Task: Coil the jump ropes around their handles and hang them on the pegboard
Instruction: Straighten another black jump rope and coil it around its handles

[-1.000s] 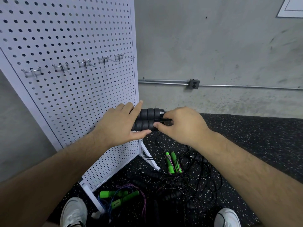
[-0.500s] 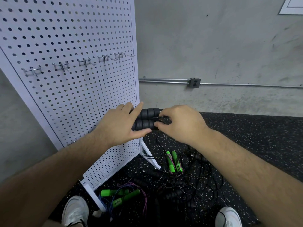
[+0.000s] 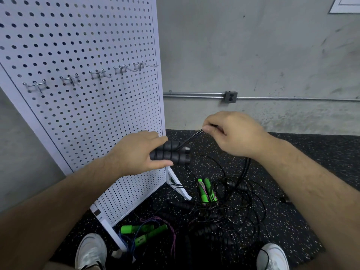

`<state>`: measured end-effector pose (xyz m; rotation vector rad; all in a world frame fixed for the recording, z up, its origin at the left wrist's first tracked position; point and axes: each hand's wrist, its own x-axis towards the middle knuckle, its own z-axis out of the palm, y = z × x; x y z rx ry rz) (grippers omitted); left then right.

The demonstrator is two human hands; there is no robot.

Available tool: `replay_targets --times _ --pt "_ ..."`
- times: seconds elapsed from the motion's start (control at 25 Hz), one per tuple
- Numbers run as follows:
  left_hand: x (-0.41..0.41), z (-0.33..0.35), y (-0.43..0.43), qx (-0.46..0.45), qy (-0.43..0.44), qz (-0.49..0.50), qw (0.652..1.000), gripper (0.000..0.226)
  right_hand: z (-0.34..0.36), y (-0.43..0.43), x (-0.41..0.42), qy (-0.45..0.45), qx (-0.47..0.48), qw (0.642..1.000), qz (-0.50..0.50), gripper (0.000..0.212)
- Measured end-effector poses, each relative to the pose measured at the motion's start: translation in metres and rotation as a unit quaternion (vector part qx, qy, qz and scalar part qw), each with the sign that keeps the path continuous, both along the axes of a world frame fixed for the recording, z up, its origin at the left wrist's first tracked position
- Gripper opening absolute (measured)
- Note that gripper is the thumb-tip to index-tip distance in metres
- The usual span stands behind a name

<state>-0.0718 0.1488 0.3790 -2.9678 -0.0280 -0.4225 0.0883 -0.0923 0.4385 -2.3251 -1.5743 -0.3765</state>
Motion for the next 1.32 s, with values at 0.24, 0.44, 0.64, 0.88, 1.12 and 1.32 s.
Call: replay_targets --times 0.24,0.44,0.64,0.88,1.12,1.32 --pt "-0.008 0.014 -0.043 -0.036 -0.097 -0.123 0.987 0.069 -0.03 0.003 0.023 0.178 0.025 0.984 0.011 0.034" --pt "-0.008 0.037 -0.036 -0.006 -0.153 -0.028 0.988 0.068 -0.071 0.027 0.0 0.41 0.068 0.909 0.025 0.026" --pt "0.008 0.03 -0.012 0.038 -0.152 0.064 0.986 0.074 -0.077 0.05 -0.039 0.505 0.052 0.861 0.026 0.037" --pt "0.011 0.019 0.014 0.042 -0.128 0.123 0.983 0.072 -0.043 0.033 -0.073 0.442 -0.007 0.897 0.014 0.034" --pt "0.018 0.008 0.009 0.042 -0.099 0.076 0.991 0.069 0.007 0.007 -0.076 0.2 0.0 0.98 -0.014 0.028" --pt "0.017 0.004 -0.005 0.042 -0.073 -0.026 0.996 0.071 0.006 0.002 -0.038 0.03 0.05 0.997 -0.045 0.028"
